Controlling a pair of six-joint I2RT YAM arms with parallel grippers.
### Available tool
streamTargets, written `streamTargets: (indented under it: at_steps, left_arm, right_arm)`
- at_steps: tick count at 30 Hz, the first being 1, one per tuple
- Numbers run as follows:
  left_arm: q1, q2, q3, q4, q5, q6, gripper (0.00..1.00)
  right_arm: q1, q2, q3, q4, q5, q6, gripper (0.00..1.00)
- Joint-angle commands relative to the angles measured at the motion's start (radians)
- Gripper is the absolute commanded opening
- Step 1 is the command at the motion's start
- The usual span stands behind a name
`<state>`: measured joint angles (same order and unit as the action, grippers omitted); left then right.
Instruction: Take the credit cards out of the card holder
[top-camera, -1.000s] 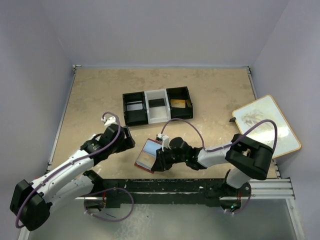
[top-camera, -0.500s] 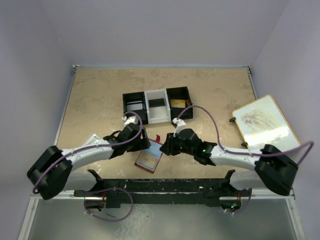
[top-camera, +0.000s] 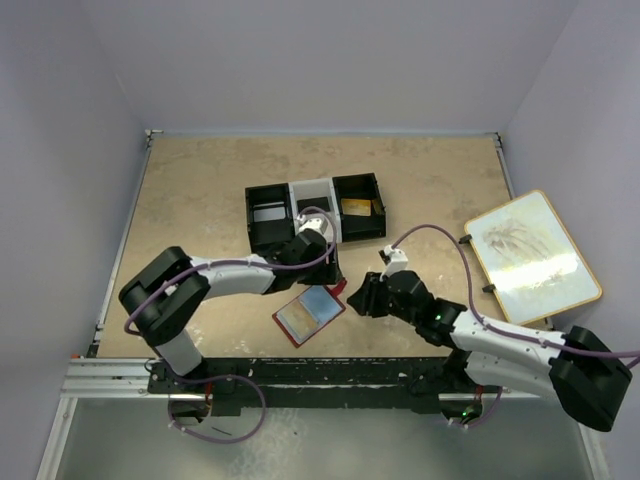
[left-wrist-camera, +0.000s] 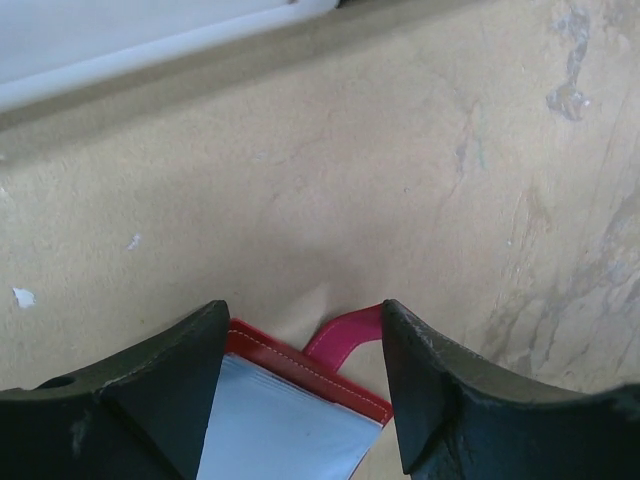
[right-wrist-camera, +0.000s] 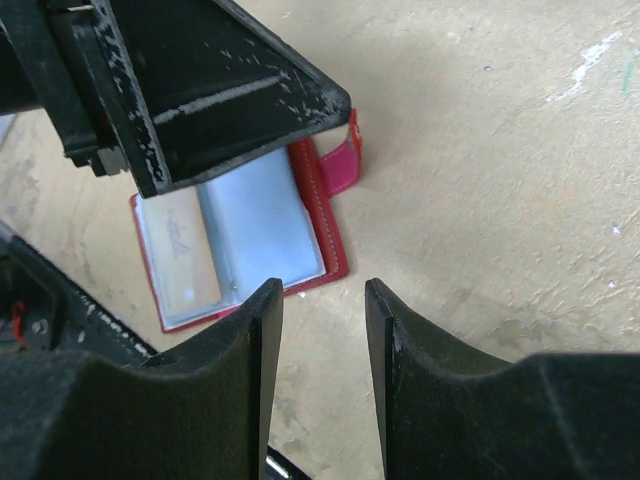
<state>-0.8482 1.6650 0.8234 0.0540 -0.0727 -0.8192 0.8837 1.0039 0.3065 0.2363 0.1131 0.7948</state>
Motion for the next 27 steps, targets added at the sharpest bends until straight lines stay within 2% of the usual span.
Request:
streamTargets:
  at_steps: [1, 4, 6, 8, 10, 12, 13, 16, 20, 22, 27]
  left_arm:
    - [-0.053, -0.077, 0.056, -0.078, -0.094, 0.066, 0.61]
    - [-0.055, -0.247, 0.001, -0.199, -0.293, -0.001, 0.63]
    - [-0.054, -0.366, -0.046, -0.295, -0.407, -0.066, 0.63]
    - [-0.055, -0.475, -0.114, -0.351, -0.452, -0.131, 0.63]
    - [-0.055, -0.564, -0.186, -0.380, -0.442, -0.193, 0.61]
    - [-0.055, -0.644, -0.254, -0.371, -0.383, -0.246, 0.59]
    - [-0.057, -0.674, -0.283, -0.359, -0.351, -0.260, 0.58]
    - [-0.059, -0.724, -0.345, -0.355, -0.281, -0.280, 0.55]
    - [-0.065, -0.744, -0.371, -0.361, -0.238, -0.293, 0.52]
    - [-0.068, -0.743, -0.396, -0.330, -0.217, -0.301, 0.51]
    - [-0.073, -0.670, -0.429, -0.243, -0.147, -0.304, 0.41]
  right_arm:
    - [-0.003, -0.097, -0.050, 0.133, -0.109, 0.020, 0.42]
    - [-0.003, -0.094, -0.079, 0.270, -0.217, 0.010, 0.43]
    - [-0.003, -0.047, -0.058, 0.275, -0.244, -0.035, 0.43]
    - [-0.003, 0.029, -0.017, 0.271, -0.266, -0.079, 0.43]
    - [-0.003, 0.126, 0.027, 0.313, -0.315, -0.132, 0.43]
    - [-0.003, 0.239, 0.088, 0.332, -0.424, -0.180, 0.41]
    - [-0.003, 0.285, 0.122, 0.346, -0.432, -0.203, 0.40]
    - [-0.002, 0.414, 0.176, 0.386, -0.503, -0.200, 0.38]
    - [-0.002, 0.535, 0.192, 0.468, -0.582, -0.191, 0.37]
    - [-0.002, 0.575, 0.198, 0.472, -0.574, -0.183, 0.37]
    - [-0.002, 0.651, 0.197, 0.496, -0.600, -0.161, 0.36]
